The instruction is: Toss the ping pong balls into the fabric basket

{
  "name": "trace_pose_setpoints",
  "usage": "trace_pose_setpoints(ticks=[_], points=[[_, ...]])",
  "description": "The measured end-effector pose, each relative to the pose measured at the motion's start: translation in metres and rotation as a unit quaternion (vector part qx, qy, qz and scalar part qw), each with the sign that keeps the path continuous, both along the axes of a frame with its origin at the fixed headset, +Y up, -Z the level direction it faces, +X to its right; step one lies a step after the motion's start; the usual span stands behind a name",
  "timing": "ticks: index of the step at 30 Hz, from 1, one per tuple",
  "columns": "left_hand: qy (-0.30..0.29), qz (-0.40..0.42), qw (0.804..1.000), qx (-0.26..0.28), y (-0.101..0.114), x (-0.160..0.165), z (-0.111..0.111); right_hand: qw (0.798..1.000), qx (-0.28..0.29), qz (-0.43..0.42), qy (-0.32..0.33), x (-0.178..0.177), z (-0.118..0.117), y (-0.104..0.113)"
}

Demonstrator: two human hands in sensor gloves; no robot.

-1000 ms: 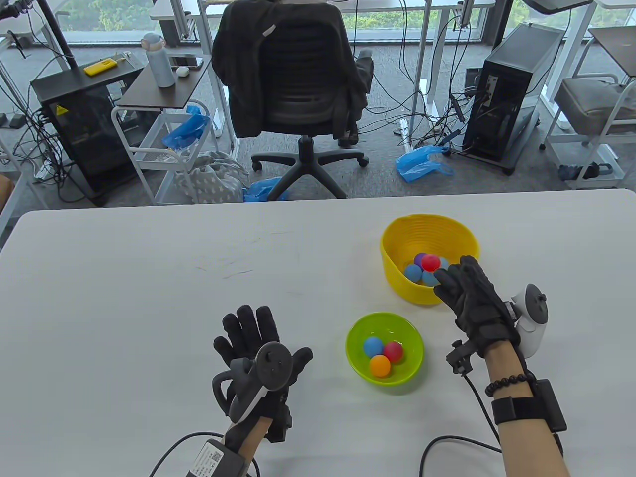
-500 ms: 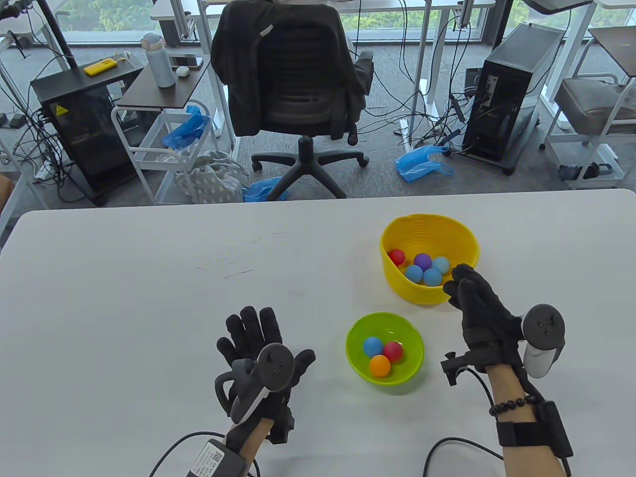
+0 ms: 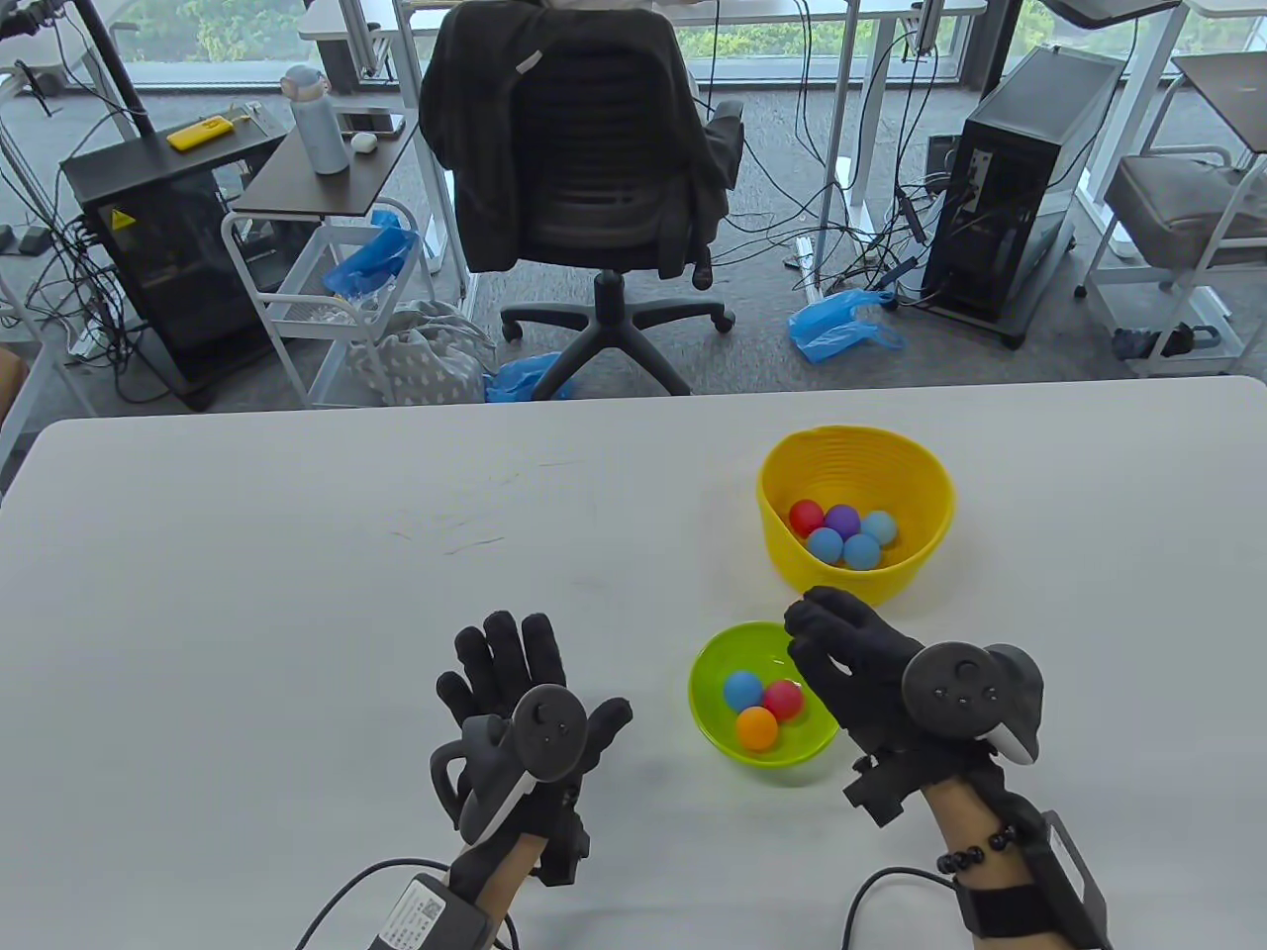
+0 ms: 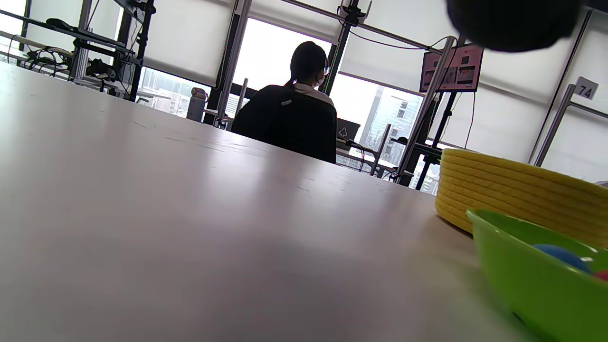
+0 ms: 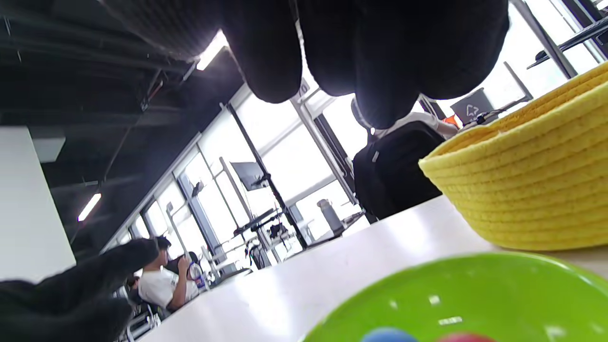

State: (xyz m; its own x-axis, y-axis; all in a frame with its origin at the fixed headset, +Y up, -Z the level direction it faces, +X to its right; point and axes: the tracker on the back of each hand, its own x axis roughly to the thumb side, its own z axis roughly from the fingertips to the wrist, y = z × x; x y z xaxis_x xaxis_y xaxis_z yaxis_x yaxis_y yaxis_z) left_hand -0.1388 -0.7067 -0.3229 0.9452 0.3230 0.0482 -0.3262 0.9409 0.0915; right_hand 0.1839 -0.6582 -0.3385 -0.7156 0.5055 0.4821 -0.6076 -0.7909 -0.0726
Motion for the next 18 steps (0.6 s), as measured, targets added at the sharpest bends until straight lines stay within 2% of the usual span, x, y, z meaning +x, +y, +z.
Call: trace_pose_setpoints(ticks=[8,18], points=[[0.0,0.001,1.0,0.003,0.0,0.0,0.0,0.994,-0.056,0.082,0.048,-0.031,0.002,-0.013],[0.004,-0.01,1.0,0.004,0.001,-0.001,0.0,0.977,-0.12,0.155,0.079,-0.051,-0.004,-0.036]])
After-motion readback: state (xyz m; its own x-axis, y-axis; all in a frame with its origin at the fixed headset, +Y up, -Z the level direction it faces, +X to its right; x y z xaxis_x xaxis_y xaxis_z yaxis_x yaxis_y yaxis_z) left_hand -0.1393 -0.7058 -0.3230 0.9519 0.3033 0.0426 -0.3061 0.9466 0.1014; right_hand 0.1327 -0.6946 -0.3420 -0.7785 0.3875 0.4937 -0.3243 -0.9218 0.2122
